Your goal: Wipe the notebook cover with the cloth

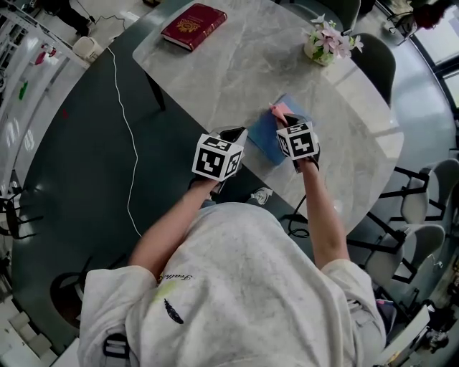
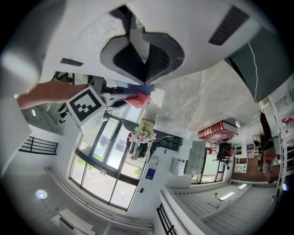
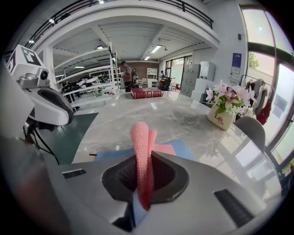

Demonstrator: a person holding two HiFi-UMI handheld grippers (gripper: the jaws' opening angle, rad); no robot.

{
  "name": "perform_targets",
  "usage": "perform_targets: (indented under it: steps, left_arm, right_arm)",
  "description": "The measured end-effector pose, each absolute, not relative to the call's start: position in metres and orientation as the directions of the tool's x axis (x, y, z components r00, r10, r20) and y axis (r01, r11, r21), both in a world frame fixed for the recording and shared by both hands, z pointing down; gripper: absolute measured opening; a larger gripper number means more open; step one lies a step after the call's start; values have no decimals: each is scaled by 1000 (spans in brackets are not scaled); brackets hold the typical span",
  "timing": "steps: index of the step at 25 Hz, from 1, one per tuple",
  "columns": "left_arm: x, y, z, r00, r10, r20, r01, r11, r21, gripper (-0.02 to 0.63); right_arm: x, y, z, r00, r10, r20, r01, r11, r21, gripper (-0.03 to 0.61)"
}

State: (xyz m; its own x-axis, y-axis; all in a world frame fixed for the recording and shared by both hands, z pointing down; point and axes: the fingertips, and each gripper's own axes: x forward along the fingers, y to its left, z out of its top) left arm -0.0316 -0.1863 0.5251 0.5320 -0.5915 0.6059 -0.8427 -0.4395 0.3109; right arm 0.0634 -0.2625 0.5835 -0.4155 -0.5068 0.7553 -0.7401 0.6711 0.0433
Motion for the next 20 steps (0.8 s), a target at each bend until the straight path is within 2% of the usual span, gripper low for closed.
perform_targets:
  steps: [20]
  left_arm:
    - [-43,-163,519,610,-541,580,-780,-539,318,6]
  right_arm:
    - [27,-210,583,-399,-521,754,-771,635,32,15]
